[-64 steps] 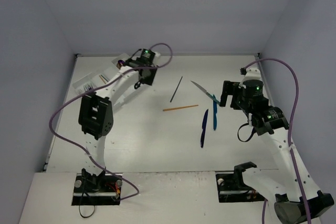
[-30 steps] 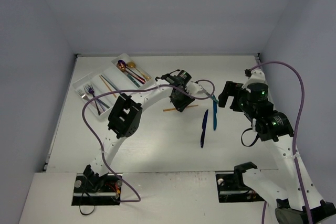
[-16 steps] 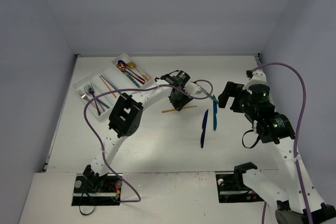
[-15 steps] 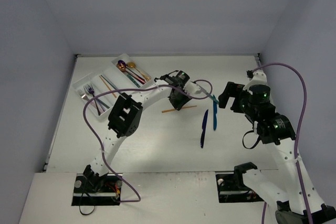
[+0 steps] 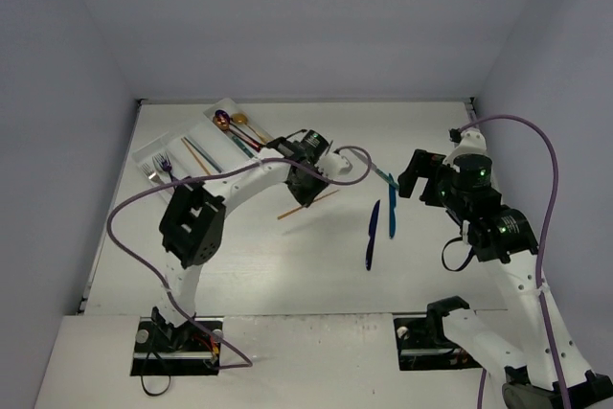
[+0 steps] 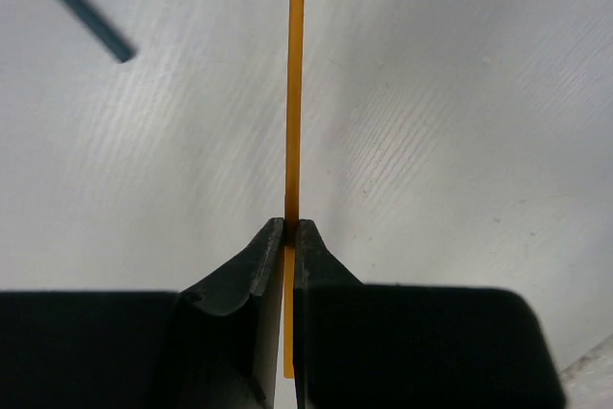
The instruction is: Sort the eating utensils into containers
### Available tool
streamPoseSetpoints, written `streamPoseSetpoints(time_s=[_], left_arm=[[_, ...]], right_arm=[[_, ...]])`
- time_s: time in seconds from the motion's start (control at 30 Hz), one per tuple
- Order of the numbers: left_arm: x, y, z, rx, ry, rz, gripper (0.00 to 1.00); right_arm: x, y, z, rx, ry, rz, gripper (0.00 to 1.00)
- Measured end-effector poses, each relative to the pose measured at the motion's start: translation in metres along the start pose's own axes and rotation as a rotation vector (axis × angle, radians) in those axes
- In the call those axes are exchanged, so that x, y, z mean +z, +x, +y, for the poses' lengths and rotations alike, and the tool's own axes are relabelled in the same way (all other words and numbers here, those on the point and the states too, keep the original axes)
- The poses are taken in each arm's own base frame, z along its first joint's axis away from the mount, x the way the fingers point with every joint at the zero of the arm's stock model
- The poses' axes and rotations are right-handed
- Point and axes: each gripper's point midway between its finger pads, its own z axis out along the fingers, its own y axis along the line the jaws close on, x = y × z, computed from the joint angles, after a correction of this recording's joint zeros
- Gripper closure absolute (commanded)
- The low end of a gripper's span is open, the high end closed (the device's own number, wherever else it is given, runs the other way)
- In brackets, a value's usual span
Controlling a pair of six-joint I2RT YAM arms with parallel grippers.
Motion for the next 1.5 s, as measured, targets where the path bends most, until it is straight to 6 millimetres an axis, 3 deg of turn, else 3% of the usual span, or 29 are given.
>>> streamPoseSetpoints(time_s=[0.1,0.17,0.23,0.3,0.4,0.53,0.6,0.8,0.97,1.1,1.27,1.5], left_arm=[[-0.042,-0.015,0.016,-0.081,-0.049,-0.11,1.0],[-0.072,-0.02,0.046,-0.203,-0.102,-0.198,1.0],[-0.097,-0.016,0.089,-0.372,-0.178,-0.281,1.0],[-0.116,0.0,0.136,-0.565,-0.266,-0.348,1.0],[-0.124,0.042,0.188,-0.845,-0.383,-0.391,1.0],[-0.121,0.093,0.228,-1.158,-0.514,-0.404,1.0],[-0.122,0.107,0.24,-1.269,-0.563,-0.418,1.0],[-0.133,0.123,0.28,-1.461,-0.711,-0.53,1.0],[-0.121,0.148,0.302,-1.587,-0.775,-0.53,1.0],[-0.113,0.161,0.309,-1.638,-0.804,-0.512,0.95],[-0.113,0.164,0.31,-1.655,-0.819,-0.515,0.74],[-0.111,0.163,0.307,-1.662,-0.801,-0.504,0.64]], right_arm=[[0.003,0.002,0.0,-0.002,0.005,0.011,0.05],[0.005,0.003,-0.001,-0.004,0.008,0.018,0.05],[0.006,0.004,-0.001,-0.009,0.01,0.024,0.05],[0.007,0.004,-0.002,-0.014,0.013,0.026,0.05],[0.008,0.004,-0.003,-0.023,0.018,0.027,0.05],[0.011,0.006,-0.004,-0.033,0.025,0.039,0.05],[0.014,0.008,-0.005,-0.038,0.029,0.051,0.05],[0.02,0.012,-0.006,-0.052,0.037,0.074,0.05],[0.021,0.012,-0.006,-0.055,0.039,0.075,0.05],[0.022,0.012,-0.007,-0.056,0.043,0.079,0.05],[0.025,0.014,-0.007,-0.057,0.046,0.09,0.05],[0.032,0.016,-0.005,-0.059,0.044,0.115,0.05]])
